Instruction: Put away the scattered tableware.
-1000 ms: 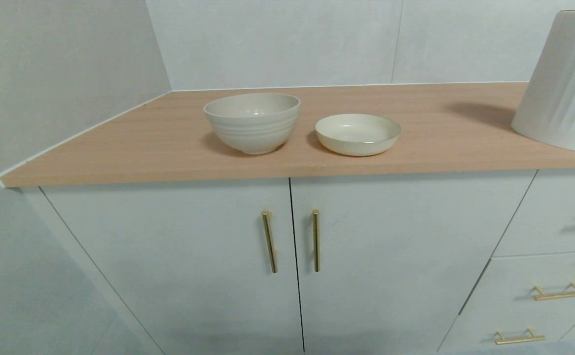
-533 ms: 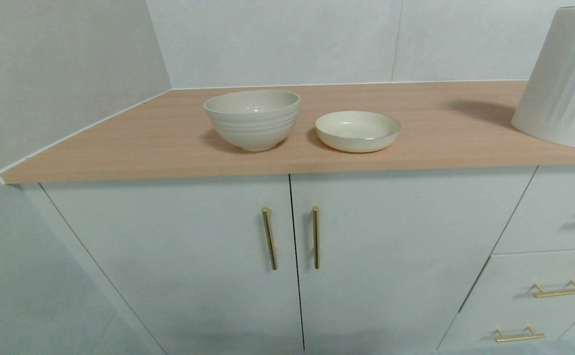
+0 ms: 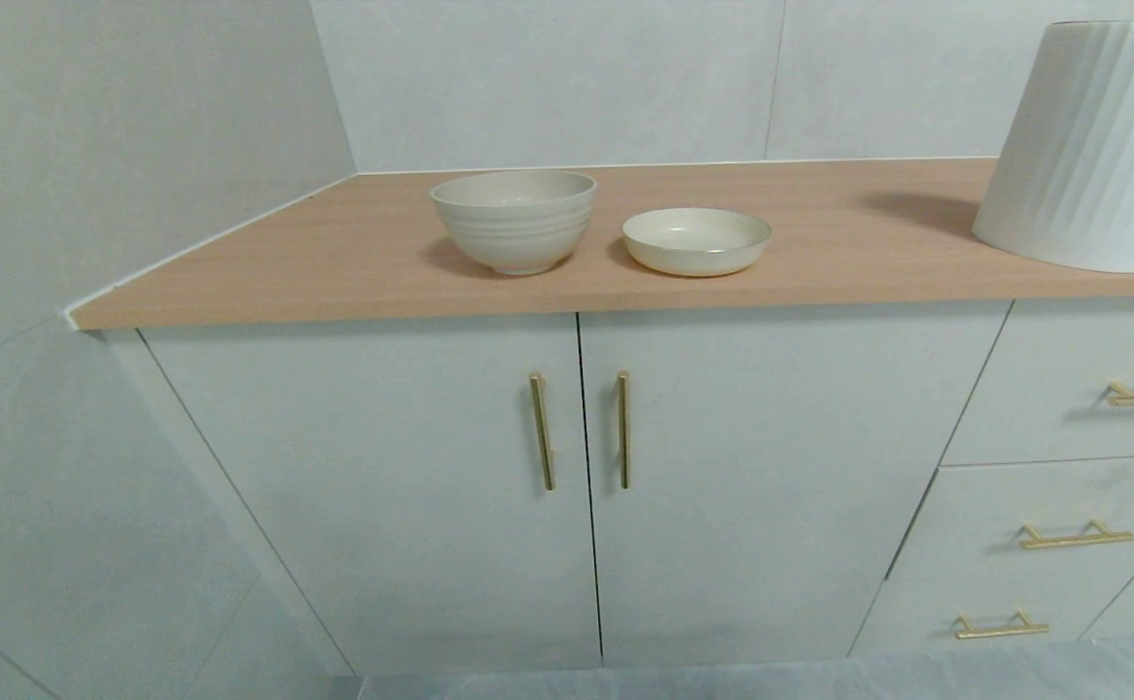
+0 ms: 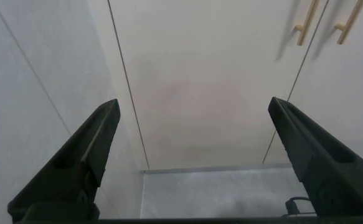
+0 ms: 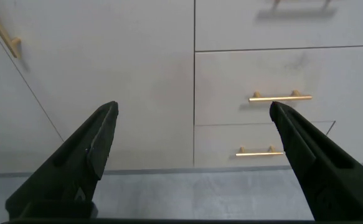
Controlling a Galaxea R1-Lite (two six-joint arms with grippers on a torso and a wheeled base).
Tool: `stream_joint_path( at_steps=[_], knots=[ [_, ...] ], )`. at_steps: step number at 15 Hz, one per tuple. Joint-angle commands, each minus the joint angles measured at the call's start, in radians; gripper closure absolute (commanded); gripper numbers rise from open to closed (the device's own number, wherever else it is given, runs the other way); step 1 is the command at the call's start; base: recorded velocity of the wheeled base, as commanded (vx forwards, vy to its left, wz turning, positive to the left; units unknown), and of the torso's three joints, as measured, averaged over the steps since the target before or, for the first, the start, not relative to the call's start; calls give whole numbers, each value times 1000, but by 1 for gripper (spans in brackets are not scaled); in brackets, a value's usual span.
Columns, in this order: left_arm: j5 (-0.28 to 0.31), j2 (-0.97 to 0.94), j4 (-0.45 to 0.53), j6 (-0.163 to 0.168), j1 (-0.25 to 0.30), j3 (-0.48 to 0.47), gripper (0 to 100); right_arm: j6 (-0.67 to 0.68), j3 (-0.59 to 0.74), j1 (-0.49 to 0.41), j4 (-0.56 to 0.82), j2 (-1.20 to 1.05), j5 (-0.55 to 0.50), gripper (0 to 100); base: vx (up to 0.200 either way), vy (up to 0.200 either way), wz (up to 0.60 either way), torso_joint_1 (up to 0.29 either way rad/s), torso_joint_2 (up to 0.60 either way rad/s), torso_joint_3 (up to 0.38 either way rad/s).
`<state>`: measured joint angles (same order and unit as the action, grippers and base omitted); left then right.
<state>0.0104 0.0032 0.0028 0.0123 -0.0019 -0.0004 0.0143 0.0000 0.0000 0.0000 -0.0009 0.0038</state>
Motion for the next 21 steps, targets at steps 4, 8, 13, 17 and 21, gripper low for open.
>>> stream_joint_path(
  at_steps=[4, 8, 13, 17, 21],
  knots=[
    [0, 0, 0, 0, 0, 0, 0, 0, 0, 0, -2, 1, 1, 0, 0, 0, 0, 0, 0, 0],
    [-1, 0, 0, 0, 0, 0, 0, -5, 0, 0, 0, 1, 1, 0, 0, 0, 0, 0, 0, 0],
    [-1, 0, 0, 0, 0, 0, 0, 35, -150, 3, -2, 78, 203, 0, 0, 0, 0, 0, 0, 0],
    [-1, 0, 0, 1, 0, 0, 0, 33, -173, 77, 34, 285, 311, 0, 0, 0, 0, 0, 0, 0],
    [-1, 0, 0, 0, 0, -1, 0, 47, -250, 172, 28, 530, 381, 0, 0, 0, 0, 0, 0, 0]
  ],
)
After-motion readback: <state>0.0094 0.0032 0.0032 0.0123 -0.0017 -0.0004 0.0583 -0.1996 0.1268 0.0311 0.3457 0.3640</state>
